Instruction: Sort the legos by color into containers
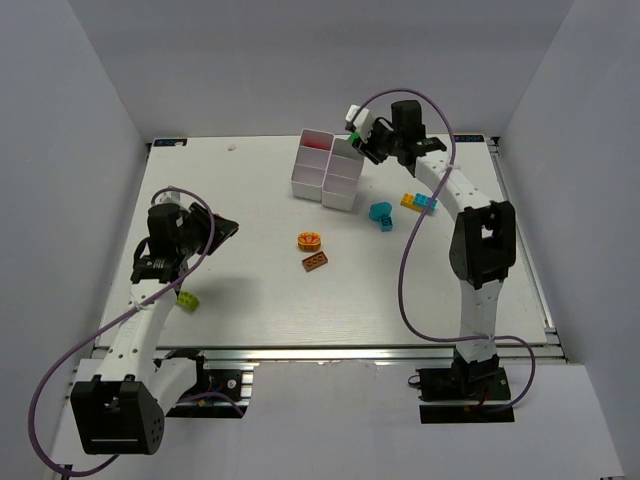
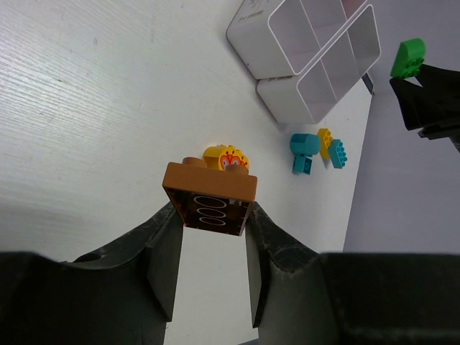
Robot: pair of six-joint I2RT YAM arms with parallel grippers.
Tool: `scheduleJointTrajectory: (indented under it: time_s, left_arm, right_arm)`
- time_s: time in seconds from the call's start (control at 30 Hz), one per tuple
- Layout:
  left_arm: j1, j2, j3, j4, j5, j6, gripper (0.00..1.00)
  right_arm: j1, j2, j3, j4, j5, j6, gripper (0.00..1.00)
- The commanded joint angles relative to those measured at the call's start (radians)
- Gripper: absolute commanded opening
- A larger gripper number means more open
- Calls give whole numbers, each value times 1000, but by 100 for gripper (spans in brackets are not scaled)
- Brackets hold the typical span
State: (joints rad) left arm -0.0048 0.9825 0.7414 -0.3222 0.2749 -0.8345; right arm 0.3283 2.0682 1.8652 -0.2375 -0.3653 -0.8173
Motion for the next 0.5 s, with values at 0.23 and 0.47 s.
scheduleJointTrajectory:
  time_s: [0.23, 0.47]
  left_arm:
    - [3, -33, -19, 14, 10, -12, 0]
    - [3, -35, -19, 9, 4, -14, 0]
  right_arm:
    - [12, 121, 143, -3, 31, 6, 10]
    - [17, 119, 123, 9, 25, 9, 14]
